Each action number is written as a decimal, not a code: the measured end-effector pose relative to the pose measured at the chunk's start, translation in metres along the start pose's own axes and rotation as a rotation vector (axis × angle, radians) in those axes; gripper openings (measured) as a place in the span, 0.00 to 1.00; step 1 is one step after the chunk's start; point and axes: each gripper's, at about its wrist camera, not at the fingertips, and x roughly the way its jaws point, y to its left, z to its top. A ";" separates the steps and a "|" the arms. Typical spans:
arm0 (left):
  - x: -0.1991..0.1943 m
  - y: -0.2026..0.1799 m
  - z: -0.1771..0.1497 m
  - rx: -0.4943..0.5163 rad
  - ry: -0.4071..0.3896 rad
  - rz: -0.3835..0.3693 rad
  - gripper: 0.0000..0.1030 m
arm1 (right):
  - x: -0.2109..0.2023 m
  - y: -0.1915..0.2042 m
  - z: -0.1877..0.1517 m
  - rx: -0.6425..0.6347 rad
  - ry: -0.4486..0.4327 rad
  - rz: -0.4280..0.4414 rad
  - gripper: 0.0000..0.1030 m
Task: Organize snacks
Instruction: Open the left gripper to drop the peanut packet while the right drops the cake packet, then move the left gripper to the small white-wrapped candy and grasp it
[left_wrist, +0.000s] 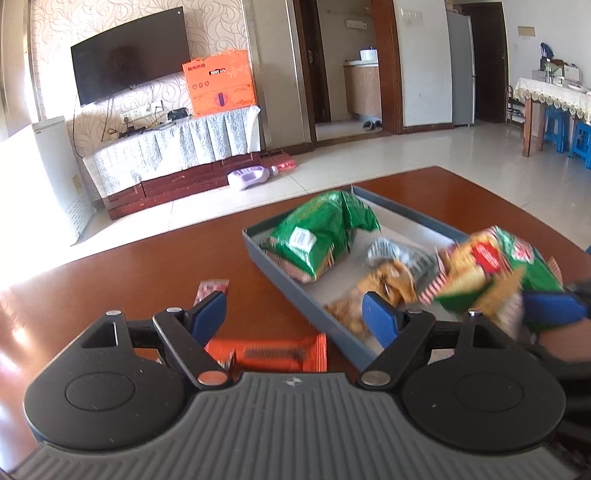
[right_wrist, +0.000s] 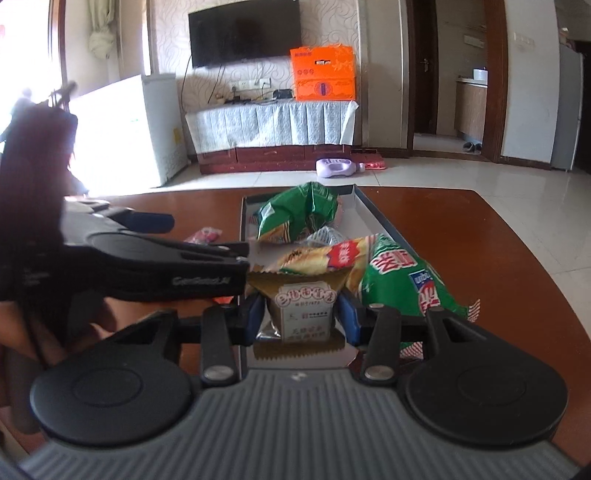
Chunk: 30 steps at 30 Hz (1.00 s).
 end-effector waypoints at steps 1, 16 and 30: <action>-0.005 0.001 -0.002 -0.010 0.002 -0.003 0.82 | 0.002 0.002 0.000 -0.013 0.004 -0.004 0.45; -0.045 0.033 -0.027 -0.007 0.008 0.060 0.83 | -0.009 0.013 -0.006 -0.094 -0.055 -0.020 0.65; -0.037 0.130 -0.051 -0.071 0.067 0.187 0.82 | -0.019 0.016 0.006 0.074 -0.152 0.174 0.65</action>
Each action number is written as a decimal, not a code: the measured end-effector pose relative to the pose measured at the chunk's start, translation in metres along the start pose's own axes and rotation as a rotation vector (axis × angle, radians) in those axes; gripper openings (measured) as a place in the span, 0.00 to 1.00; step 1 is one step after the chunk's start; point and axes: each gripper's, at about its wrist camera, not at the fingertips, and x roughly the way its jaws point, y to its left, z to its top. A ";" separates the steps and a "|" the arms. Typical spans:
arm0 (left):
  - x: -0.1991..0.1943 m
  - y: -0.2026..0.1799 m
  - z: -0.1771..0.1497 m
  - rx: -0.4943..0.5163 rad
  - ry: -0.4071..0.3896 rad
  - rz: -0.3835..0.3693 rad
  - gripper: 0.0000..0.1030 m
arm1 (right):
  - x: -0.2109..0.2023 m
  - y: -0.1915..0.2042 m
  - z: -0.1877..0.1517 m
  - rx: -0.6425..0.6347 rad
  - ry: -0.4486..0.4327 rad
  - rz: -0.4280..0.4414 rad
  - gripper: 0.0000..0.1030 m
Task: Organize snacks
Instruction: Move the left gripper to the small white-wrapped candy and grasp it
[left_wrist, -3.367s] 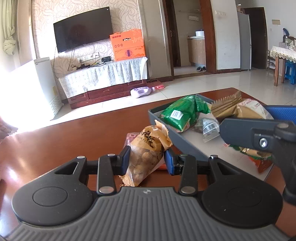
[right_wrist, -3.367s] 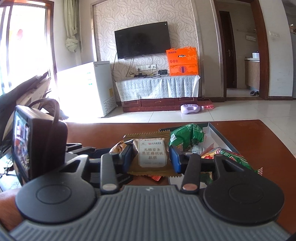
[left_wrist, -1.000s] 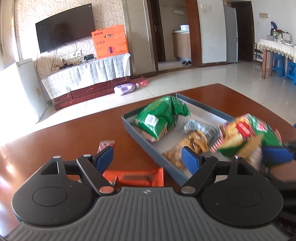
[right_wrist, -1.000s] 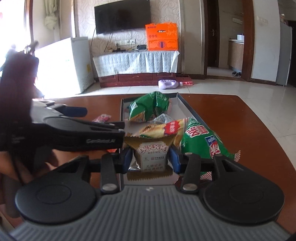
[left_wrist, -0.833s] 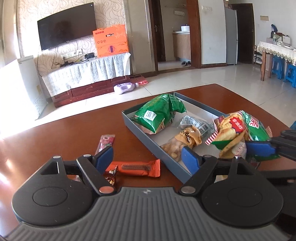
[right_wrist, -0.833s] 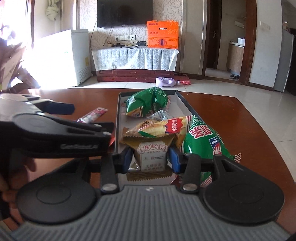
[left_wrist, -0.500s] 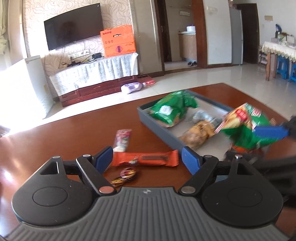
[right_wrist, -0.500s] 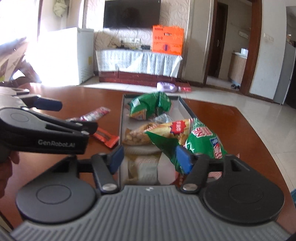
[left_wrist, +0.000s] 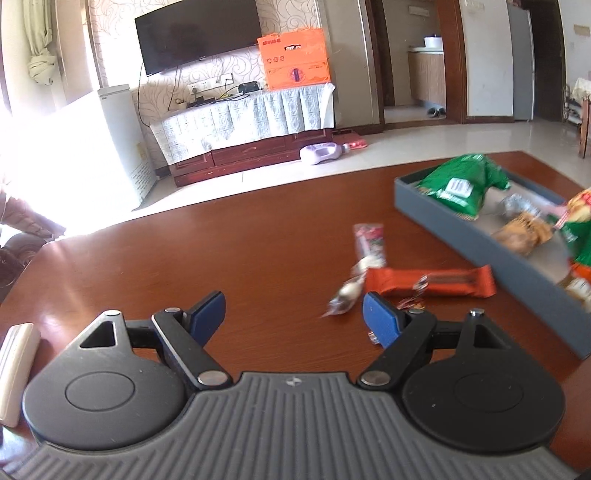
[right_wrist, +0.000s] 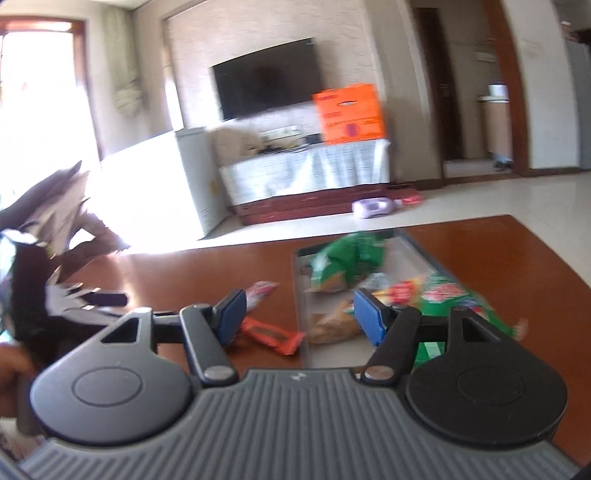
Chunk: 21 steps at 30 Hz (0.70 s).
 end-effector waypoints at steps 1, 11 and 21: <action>0.002 0.003 -0.002 0.005 0.004 0.000 0.82 | 0.004 0.008 -0.001 -0.026 0.020 0.022 0.65; 0.041 -0.003 -0.006 0.031 0.025 -0.087 0.66 | 0.028 0.052 -0.012 -0.170 0.158 0.058 0.65; 0.079 -0.020 0.002 0.028 0.056 -0.179 0.55 | 0.025 0.040 -0.012 -0.144 0.179 0.040 0.65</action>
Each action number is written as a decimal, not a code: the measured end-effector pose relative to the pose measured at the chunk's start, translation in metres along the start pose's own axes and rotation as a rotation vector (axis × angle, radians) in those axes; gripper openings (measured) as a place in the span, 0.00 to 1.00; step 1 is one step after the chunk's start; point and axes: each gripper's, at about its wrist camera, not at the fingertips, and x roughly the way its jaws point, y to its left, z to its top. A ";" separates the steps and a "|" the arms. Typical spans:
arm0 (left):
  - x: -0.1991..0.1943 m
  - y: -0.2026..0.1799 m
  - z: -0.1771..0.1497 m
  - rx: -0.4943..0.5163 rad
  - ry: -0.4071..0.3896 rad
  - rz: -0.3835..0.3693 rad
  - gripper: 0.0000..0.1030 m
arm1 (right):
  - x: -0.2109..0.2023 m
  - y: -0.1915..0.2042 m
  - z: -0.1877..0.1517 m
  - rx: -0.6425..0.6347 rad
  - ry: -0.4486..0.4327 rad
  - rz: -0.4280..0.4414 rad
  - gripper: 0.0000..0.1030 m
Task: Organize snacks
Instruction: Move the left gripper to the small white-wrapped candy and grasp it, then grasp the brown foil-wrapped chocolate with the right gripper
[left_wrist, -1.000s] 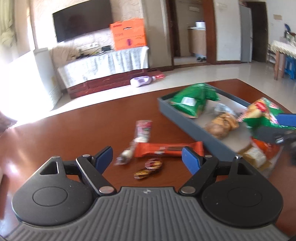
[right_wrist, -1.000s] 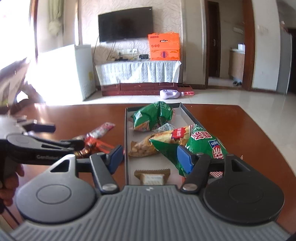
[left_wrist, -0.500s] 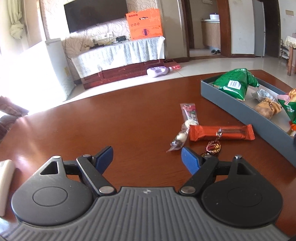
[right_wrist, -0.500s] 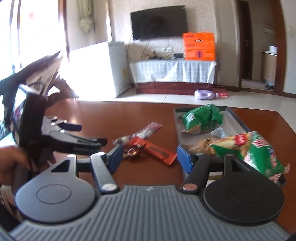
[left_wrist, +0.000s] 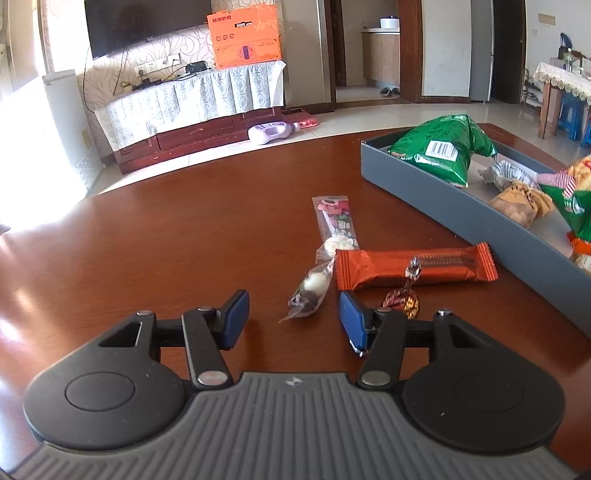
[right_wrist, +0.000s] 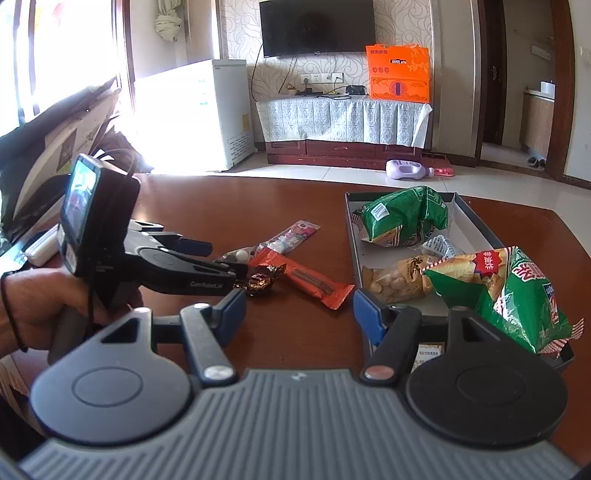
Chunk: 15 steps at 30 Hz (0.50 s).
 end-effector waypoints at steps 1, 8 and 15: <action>0.002 0.000 0.001 -0.005 -0.003 -0.009 0.48 | 0.001 0.001 0.000 0.002 0.001 0.006 0.65; 0.002 0.004 0.000 -0.036 0.008 -0.005 0.17 | 0.016 0.020 0.000 -0.043 0.024 0.031 0.64; -0.010 0.024 -0.007 -0.098 0.053 0.104 0.17 | 0.049 0.038 0.005 0.014 0.070 0.059 0.40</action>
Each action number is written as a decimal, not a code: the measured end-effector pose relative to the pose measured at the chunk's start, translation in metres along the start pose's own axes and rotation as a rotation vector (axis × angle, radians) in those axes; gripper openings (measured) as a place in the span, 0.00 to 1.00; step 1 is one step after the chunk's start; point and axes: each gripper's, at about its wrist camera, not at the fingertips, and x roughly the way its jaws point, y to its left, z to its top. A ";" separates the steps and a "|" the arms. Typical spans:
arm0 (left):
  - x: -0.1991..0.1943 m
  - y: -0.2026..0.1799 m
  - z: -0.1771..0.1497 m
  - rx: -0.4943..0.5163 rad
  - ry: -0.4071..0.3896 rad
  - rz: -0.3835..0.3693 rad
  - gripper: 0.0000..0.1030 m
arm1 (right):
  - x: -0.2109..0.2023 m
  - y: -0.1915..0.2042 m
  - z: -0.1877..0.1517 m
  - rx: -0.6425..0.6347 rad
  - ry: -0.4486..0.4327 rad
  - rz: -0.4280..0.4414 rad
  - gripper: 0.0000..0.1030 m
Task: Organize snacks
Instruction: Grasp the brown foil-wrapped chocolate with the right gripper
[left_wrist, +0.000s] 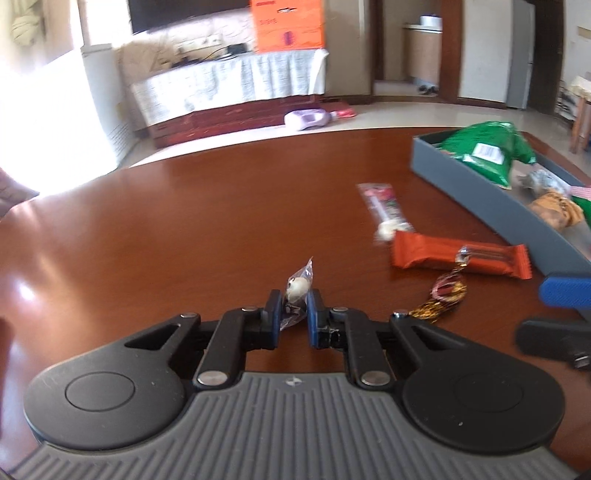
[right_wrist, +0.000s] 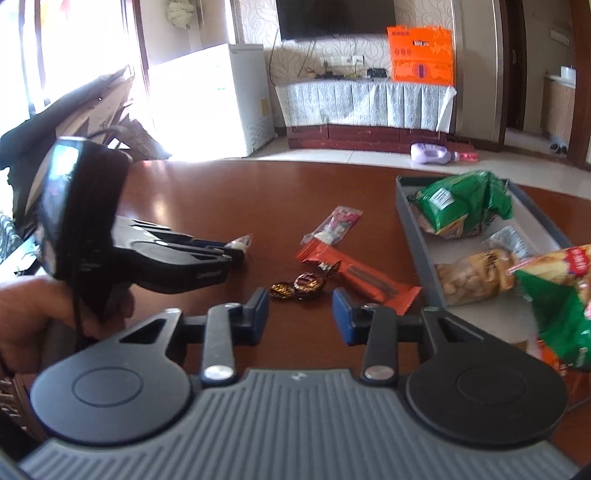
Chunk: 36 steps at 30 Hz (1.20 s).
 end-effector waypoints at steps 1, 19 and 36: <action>-0.001 0.002 0.000 -0.007 0.005 0.002 0.17 | 0.007 0.003 0.000 0.013 0.016 -0.004 0.40; -0.006 0.010 -0.010 0.008 0.000 -0.023 0.17 | 0.070 0.023 0.005 0.038 0.055 -0.146 0.42; -0.005 0.001 -0.013 0.032 -0.008 -0.010 0.17 | 0.036 0.009 0.003 -0.019 0.072 -0.064 0.22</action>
